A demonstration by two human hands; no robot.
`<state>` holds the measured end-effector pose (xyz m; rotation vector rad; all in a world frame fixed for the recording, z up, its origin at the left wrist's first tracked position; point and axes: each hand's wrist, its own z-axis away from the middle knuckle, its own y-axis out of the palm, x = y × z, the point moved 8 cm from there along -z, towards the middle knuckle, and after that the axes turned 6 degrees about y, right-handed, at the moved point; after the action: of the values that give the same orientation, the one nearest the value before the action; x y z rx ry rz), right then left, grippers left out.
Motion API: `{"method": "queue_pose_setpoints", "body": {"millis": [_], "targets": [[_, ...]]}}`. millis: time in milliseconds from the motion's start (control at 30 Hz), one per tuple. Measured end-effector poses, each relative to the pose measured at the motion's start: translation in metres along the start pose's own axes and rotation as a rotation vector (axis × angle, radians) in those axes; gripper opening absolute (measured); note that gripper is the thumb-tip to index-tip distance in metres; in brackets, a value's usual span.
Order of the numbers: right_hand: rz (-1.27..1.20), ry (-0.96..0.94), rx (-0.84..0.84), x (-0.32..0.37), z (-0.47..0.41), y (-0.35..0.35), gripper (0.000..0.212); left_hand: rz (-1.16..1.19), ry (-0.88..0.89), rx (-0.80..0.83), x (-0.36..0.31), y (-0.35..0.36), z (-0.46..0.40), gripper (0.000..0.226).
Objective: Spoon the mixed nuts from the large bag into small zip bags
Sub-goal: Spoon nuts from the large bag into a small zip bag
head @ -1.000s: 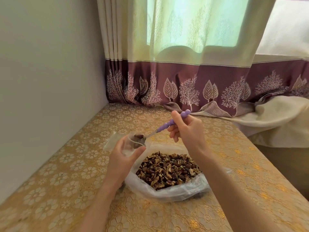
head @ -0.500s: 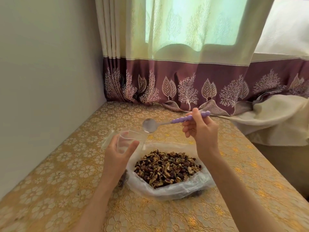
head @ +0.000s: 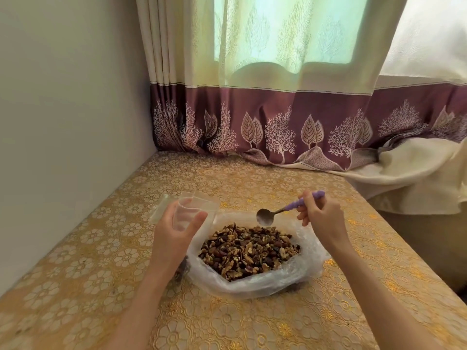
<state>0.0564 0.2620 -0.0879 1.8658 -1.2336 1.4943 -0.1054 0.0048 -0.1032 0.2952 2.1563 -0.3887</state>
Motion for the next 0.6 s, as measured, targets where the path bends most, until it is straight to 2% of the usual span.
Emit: {"method": "queue_pose_setpoints", "body": {"millis": [133, 300, 600], "targets": [[0.024, 0.033, 0.11, -0.006, -0.001, 0.009, 0.031, 0.002, 0.002, 0.003, -0.003, 0.001, 0.0, 0.09], [-0.022, 0.116, 0.118, -0.014, -0.003, 0.011, 0.036, -0.006, -0.004, 0.012, -0.001, 0.001, -0.001, 0.091], [-0.076, 0.311, 0.166, -0.035, 0.003, 0.024, 0.043, -0.033, -0.004, 0.025, 0.004, 0.003, 0.0, 0.072]]}}
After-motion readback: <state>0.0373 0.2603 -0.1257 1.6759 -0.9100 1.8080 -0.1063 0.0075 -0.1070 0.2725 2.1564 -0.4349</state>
